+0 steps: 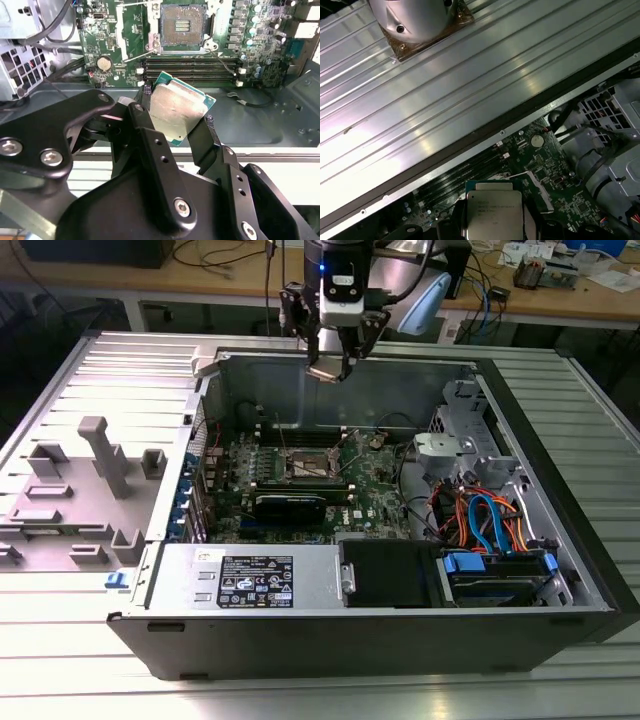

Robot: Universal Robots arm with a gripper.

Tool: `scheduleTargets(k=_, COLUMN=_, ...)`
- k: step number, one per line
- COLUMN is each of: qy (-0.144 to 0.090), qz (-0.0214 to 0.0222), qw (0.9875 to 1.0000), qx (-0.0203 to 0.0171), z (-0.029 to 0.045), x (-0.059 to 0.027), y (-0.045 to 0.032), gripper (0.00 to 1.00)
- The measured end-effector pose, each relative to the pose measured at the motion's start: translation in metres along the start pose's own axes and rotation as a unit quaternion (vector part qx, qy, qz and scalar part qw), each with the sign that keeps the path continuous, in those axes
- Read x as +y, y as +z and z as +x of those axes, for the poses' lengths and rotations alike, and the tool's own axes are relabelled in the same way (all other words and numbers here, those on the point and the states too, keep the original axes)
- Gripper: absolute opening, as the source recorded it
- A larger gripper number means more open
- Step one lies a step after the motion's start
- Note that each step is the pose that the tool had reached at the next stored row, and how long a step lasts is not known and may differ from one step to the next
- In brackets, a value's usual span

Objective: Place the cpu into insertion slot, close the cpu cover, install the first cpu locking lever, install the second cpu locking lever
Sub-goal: 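Place the cpu into insertion slot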

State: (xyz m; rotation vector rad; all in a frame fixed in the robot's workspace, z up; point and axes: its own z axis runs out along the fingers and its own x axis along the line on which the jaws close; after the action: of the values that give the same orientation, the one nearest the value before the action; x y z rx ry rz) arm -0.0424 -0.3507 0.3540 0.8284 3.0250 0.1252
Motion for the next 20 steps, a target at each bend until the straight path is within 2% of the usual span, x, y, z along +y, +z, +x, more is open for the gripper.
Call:
scheduleTargets(k=6, qy=0.024, qz=-0.0005, qw=0.9997, qx=-0.0019, z=0.0001, x=-0.0002, y=0.0017, gripper=0.55)
scheduleTargets(k=13, qy=0.058, qz=-0.0011, qw=0.9983, qx=-0.0045, z=0.0002, x=-0.0004, y=0.0039, gripper=0.55)
scheduleTargets(k=18, qy=0.084, qz=-0.0016, qw=0.9965, qx=-0.0065, z=0.0001, x=-0.0005, y=0.0051, gripper=0.55)
scheduleTargets(k=20, qy=0.101, qz=-0.0018, qw=0.9948, qx=-0.0079, z=0.0001, x=-0.0006, y=0.0058, gripper=0.55)
